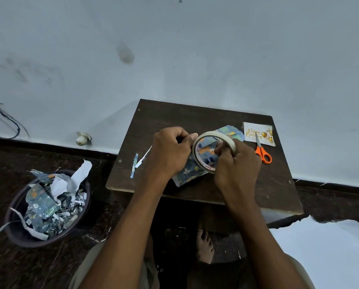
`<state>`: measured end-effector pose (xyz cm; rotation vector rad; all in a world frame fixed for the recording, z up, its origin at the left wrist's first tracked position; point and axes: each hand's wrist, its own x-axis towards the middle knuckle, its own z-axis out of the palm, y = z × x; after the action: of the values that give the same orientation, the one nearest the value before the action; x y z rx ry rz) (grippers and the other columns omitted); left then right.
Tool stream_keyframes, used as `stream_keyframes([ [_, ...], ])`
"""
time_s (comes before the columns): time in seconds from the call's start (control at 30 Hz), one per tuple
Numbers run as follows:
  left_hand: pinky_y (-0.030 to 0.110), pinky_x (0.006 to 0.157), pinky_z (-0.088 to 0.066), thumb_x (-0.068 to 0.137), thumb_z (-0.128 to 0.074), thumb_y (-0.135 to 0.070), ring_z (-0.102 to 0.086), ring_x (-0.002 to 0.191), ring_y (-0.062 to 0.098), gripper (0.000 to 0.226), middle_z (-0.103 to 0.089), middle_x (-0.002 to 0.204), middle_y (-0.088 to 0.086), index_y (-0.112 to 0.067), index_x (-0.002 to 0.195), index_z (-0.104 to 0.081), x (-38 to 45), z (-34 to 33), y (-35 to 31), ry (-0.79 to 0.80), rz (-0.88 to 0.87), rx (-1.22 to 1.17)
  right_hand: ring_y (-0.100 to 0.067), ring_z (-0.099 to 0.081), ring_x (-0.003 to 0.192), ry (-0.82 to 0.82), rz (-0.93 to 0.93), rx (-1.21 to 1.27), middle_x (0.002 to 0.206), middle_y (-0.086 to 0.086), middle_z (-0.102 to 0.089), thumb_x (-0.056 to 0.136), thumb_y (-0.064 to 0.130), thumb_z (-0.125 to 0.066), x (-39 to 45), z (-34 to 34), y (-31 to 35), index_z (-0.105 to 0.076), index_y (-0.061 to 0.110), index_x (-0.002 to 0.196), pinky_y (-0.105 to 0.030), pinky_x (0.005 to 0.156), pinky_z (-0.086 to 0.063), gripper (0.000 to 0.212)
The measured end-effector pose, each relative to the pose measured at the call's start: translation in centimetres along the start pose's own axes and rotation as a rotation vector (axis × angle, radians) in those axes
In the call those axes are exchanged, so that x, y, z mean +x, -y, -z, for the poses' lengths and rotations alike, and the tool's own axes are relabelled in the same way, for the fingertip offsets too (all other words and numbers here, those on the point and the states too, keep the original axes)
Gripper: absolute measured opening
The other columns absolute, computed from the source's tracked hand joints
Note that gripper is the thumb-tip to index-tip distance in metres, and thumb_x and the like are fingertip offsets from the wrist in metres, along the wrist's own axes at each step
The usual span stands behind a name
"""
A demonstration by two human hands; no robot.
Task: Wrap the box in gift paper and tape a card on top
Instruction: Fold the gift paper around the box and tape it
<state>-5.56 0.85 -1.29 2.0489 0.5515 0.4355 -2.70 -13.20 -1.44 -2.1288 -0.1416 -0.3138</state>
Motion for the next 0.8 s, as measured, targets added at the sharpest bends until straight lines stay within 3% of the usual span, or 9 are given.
stream_keyframes([
  [0.07,0.023,0.054,-0.046,0.093,-0.071,-0.039,-0.061,0.060,0.004,0.030,-0.068,0.065,-0.007,-0.019,0.070,-0.071,0.1,-0.1,0.0,-0.001,0.019,-0.012,-0.021,-0.067,0.074,0.011,0.037,0.007,0.085,-0.007,-0.073,0.093,0.022,-0.050,-0.1,0.3,-0.1,-0.076,0.007,0.096,-0.035,0.062,-0.055,0.031],
  [0.17,0.028,0.057,-0.049,0.093,-0.070,-0.038,-0.061,0.062,0.004,0.029,-0.068,0.067,-0.008,-0.018,0.072,-0.072,0.3,-0.1,0.0,0.002,0.014,-0.002,-0.012,-0.063,0.065,0.030,0.122,0.031,0.078,-0.005,-0.073,0.097,0.019,-0.057,-0.4,0.8,0.0,-0.074,0.006,0.089,-0.018,0.055,-0.045,0.022],
  [0.3,0.028,0.060,-0.050,0.096,-0.067,-0.032,-0.063,0.068,0.005,0.023,-0.068,0.074,-0.011,-0.019,0.077,-0.071,0.5,-0.3,0.0,0.024,-0.020,0.076,-0.019,-0.069,0.065,0.095,0.133,0.112,0.074,-0.003,-0.072,0.090,0.027,-0.048,-0.5,0.8,-0.2,-0.072,0.008,0.085,-0.038,0.059,-0.057,0.031],
  [0.43,0.027,0.063,-0.050,0.097,-0.066,-0.027,-0.062,0.071,0.004,0.020,-0.067,0.077,-0.012,-0.017,0.081,-0.072,0.6,-0.5,0.1,0.050,-0.046,0.132,-0.012,-0.069,0.057,0.099,0.121,0.145,0.070,-0.009,-0.073,0.095,0.022,-0.058,0.0,1.4,-0.2,-0.074,0.007,0.088,-0.022,0.051,-0.053,0.023],
  [0.53,0.008,0.055,-0.040,0.097,-0.066,-0.021,-0.059,0.065,-0.010,0.021,-0.061,0.069,-0.018,-0.015,0.078,-0.070,0.7,-0.6,0.1,0.061,-0.048,0.137,-0.019,-0.064,0.050,0.076,0.129,0.207,0.057,-0.001,-0.067,0.091,0.029,-0.065,0.3,1.7,0.1,-0.074,0.008,0.076,-0.034,0.049,-0.053,0.027],
  [0.57,0.007,0.054,-0.038,0.098,-0.067,-0.021,-0.057,0.063,-0.013,0.022,-0.058,0.066,-0.021,-0.016,0.076,-0.069,0.7,-0.5,0.1,0.060,-0.046,0.124,-0.020,-0.062,0.048,0.082,0.119,0.270,0.054,0.001,-0.065,0.088,0.030,-0.066,0.4,1.9,0.2,-0.074,0.009,0.072,-0.035,0.050,-0.052,0.028],
  [0.67,0.018,0.059,-0.040,0.097,-0.067,-0.026,-0.057,0.065,-0.005,0.023,-0.059,0.067,-0.020,-0.018,0.077,-0.069,0.9,-0.6,0.2,0.058,-0.054,0.121,-0.018,-0.053,0.043,0.190,0.120,0.446,0.050,0.000,-0.061,0.085,0.029,-0.070,0.2,2.6,0.5,-0.071,0.011,0.066,-0.031,0.047,-0.044,0.026],
  [0.8,0.024,0.059,-0.040,0.097,-0.067,-0.033,-0.058,0.066,0.002,0.025,-0.063,0.070,-0.013,-0.016,0.079,-0.070,1.0,-0.6,0.2,0.058,-0.069,0.130,-0.001,-0.046,0.039,0.343,0.129,0.573,0.044,0.015,-0.052,0.090,0.029,-0.066,-0.2,2.9,0.9,-0.069,0.011,0.069,-0.018,0.047,-0.037,0.027],
])
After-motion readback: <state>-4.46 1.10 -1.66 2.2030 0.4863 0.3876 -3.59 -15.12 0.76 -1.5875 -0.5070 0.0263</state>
